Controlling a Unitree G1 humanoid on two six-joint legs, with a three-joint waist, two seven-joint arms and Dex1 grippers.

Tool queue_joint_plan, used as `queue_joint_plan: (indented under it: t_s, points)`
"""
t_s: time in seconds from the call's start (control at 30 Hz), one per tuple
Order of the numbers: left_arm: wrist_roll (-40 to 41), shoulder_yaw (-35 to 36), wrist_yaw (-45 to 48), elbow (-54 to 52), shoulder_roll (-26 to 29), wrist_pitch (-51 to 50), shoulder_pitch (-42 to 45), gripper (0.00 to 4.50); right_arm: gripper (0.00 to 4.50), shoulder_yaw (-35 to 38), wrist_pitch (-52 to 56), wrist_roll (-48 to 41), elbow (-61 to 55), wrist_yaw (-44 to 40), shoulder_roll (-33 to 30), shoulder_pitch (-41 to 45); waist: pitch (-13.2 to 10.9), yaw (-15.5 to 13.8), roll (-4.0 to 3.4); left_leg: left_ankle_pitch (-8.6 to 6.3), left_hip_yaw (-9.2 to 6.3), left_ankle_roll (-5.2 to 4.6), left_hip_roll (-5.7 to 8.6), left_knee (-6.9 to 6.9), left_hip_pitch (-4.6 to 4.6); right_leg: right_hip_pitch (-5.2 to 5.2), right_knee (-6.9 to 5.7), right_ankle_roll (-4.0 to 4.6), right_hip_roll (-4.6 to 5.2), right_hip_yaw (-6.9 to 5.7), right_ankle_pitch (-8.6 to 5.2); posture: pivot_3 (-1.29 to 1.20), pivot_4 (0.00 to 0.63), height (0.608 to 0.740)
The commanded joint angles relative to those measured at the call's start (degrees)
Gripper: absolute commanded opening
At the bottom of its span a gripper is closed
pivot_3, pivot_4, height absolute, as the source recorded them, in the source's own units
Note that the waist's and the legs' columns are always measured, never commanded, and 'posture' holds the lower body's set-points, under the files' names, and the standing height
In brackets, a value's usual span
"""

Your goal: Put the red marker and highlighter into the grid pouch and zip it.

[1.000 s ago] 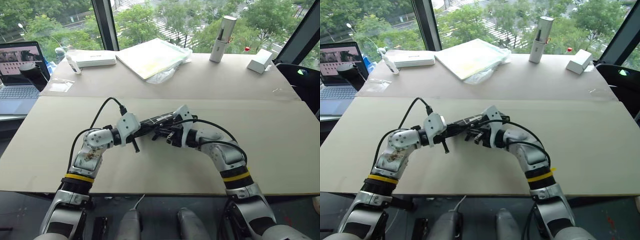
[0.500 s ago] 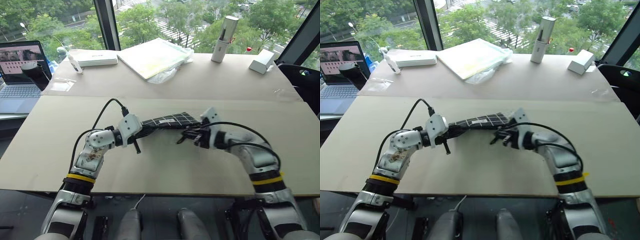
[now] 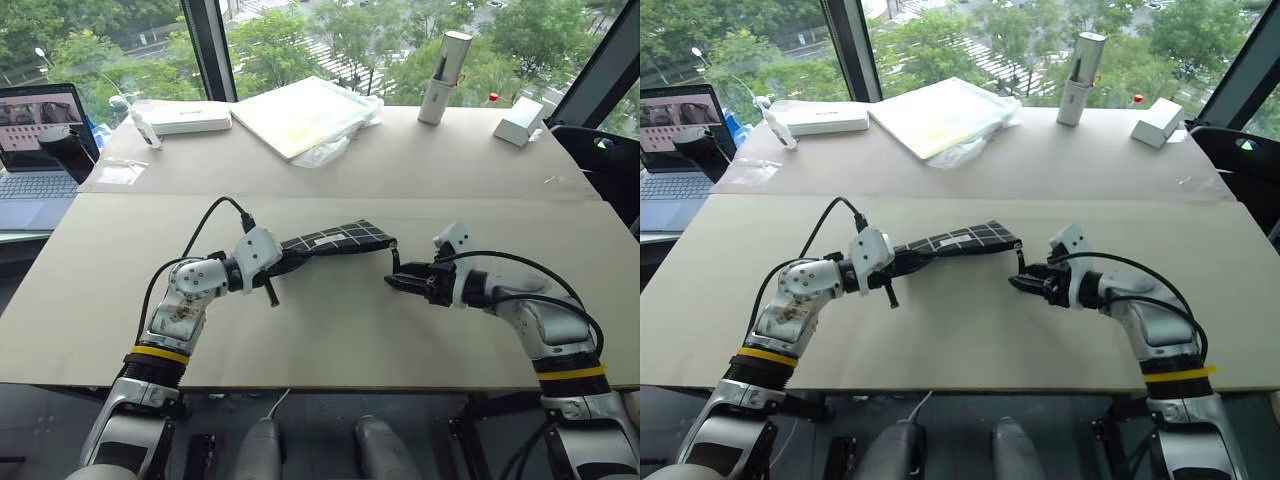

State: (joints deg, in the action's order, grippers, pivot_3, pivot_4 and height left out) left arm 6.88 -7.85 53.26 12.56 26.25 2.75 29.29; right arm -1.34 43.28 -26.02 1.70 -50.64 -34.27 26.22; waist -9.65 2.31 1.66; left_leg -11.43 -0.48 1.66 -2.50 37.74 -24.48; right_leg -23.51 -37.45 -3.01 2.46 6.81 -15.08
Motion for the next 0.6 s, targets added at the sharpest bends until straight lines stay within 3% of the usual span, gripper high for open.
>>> queue_joint_plan:
  t_s: [0.03,0.2,0.33,0.47,0.6]
  points:
    - [0.5,0.4,0.0,-1.3,-0.2,1.1,0.7,0.00,3.04,2.9,0.9,-1.3,-1.7,-3.3,-4.7,-1.6,0.0,-0.2,0.00,0.00,0.00,0.00,0.00,0.00,0.00,0.00,0.01,0.00,0.00,0.00,0.00,0.00,0.150,0.731]
    - [2.1,-0.4,3.2,-2.5,-0.7,3.0,0.1,0.00,3.04,10.4,-2.5,-0.7,3.2,-6.8,-14.6,-5.1,0.0,-1.0,0.00,0.00,0.01,0.00,0.04,0.02,-0.09,0.03,0.21,-0.04,0.04,0.01,0.03,0.00,0.150,0.731]
    - [3.4,-2.0,8.0,-2.3,-1.4,5.8,0.2,0.00,3.04,16.5,-4.3,-3.4,0.4,-13.4,-20.4,-12.1,0.0,-1.2,-0.01,-0.01,0.01,-0.02,0.02,0.00,-0.08,0.04,0.26,-0.04,0.02,0.00,0.03,0.00,0.150,0.731]
    - [2.3,-3.8,10.6,2.1,-2.6,9.2,2.0,0.00,3.04,20.6,-3.8,-6.2,-5.0,-16.1,-21.6,-18.9,0.0,-1.1,-0.01,-0.03,0.01,-0.06,0.01,0.01,0.02,0.19,0.31,-0.05,0.01,0.00,0.03,0.00,0.150,0.731]
    - [-1.7,-5.7,9.1,11.4,-4.8,14.0,4.6,0.00,3.04,21.9,-3.6,-6.9,-7.5,-13.1,-19.4,-21.2,0.0,-1.1,-0.02,-0.03,0.07,-0.06,0.03,0.04,0.21,0.39,0.34,-0.46,0.02,0.08,-0.17,0.00,0.150,0.731]
